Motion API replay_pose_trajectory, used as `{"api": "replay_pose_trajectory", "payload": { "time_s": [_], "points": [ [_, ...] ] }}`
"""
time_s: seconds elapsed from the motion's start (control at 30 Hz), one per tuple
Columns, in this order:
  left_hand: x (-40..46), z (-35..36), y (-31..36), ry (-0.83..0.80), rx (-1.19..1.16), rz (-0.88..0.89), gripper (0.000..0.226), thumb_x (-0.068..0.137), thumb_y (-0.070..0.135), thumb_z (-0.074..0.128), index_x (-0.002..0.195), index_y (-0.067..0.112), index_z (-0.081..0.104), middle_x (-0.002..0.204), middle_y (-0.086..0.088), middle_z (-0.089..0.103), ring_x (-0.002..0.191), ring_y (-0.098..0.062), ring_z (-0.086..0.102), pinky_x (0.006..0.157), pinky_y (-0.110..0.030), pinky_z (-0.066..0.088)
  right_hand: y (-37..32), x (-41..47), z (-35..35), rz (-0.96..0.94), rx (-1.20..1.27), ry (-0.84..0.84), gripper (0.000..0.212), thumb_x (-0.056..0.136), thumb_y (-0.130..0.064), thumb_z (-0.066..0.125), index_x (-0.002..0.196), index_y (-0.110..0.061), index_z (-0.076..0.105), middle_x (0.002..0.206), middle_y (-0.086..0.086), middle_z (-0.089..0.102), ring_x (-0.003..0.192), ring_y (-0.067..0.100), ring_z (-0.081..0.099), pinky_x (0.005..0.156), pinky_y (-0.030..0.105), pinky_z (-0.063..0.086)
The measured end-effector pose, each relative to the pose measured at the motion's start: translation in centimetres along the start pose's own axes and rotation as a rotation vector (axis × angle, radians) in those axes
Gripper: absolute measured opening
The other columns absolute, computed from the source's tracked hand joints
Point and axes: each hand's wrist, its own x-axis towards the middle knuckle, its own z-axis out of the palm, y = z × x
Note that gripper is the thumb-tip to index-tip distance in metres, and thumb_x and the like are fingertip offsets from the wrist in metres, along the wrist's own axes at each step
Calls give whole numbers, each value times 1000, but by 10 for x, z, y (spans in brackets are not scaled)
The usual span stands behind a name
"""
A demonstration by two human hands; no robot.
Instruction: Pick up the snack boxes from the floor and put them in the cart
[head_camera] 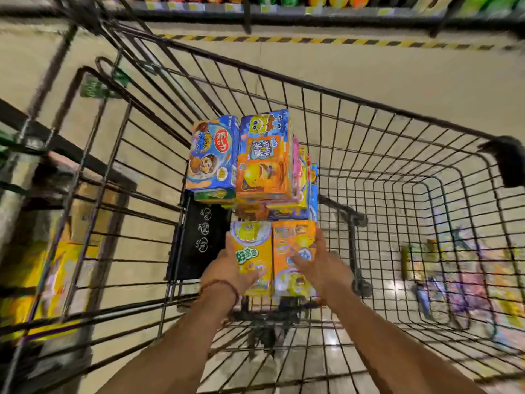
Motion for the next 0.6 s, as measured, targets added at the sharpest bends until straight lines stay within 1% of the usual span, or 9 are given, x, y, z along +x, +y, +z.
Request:
{"api": "replay_pose_trajectory", "payload": {
  "time_s": [0.07, 0.13, 0.2, 0.27, 0.3, 0.33, 0.4, 0.5, 0.6],
  "points": [
    [-7, -15, 7, 34, 137, 46, 106, 81, 62, 57, 150, 17, -10, 138, -12, 39, 112, -28, 54, 83, -37, 48, -1, -8, -12, 5, -76, 24, 84, 86, -72, 39, 151, -38, -1, 144, 16, 39, 121, 33, 52, 85, 41, 46],
    [-20, -36, 20, 99, 202, 135, 98, 85, 59, 54, 151, 15, -3, 138, -13, 39, 117, -29, 50, 87, -39, 47, -1, -25, -30, -35, -98, 143, 75, 92, -64, 39, 152, -35, 5, 149, 15, 32, 130, 32, 42, 95, 43, 44],
    [-41, -62, 40, 215, 273, 300, 86, 89, 55, 49, 151, 14, 6, 146, -12, 34, 127, -30, 41, 98, -39, 41, 3, -47, -53, -101, -164, 341, 70, 93, -58, 42, 152, -31, 17, 147, 15, 36, 131, 30, 40, 98, 42, 43],
    [-66, -90, 64, 406, 344, 488, 76, 93, 53, 43, 150, 14, 13, 151, -11, 28, 136, -29, 31, 109, -41, 28, 11, -72, -79, -170, -193, 571, 66, 89, -52, 56, 145, -23, 38, 141, 17, 45, 128, 34, 46, 96, 50, 46],
    [-79, -105, 78, 491, 364, 553, 73, 94, 53, 40, 151, 16, 13, 153, -11, 25, 139, -28, 25, 112, -43, 22, 16, -86, -96, -179, -213, 643, 65, 88, -51, 58, 144, -22, 41, 145, 17, 43, 132, 35, 43, 100, 54, 43],
    [-93, -120, 94, 556, 384, 600, 72, 94, 52, 38, 151, 17, 10, 156, -9, 18, 143, -26, 17, 115, -46, 15, 21, -100, -113, -154, -254, 645, 65, 92, -52, 51, 148, -25, 33, 153, 14, 32, 140, 34, 32, 108, 55, 32],
    [-119, -143, 126, 629, 406, 686, 71, 95, 50, 36, 151, 22, 5, 159, -3, 4, 146, -22, 4, 115, -49, 5, 39, -123, -143, -87, -311, 668, 62, 97, -55, 27, 152, -28, 18, 160, 8, 13, 147, 31, 12, 116, 51, 10],
    [-157, -161, 176, 709, 429, 847, 72, 93, 50, 41, 151, 23, 9, 159, -1, 4, 146, -22, 2, 114, -53, 3, 70, -164, -184, -45, -222, 923, 62, 87, -51, 33, 138, -20, 50, 142, 14, 49, 134, 34, 34, 104, 54, 20],
    [-202, -159, 224, 807, 464, 1004, 70, 91, 51, 44, 150, 23, 18, 158, -1, 14, 146, -23, 7, 111, -61, 7, 112, -211, -213, 40, -188, 1036, 59, 83, -48, 37, 136, -21, 43, 135, 14, 56, 128, 34, 39, 99, 53, 21]
  ]
}}
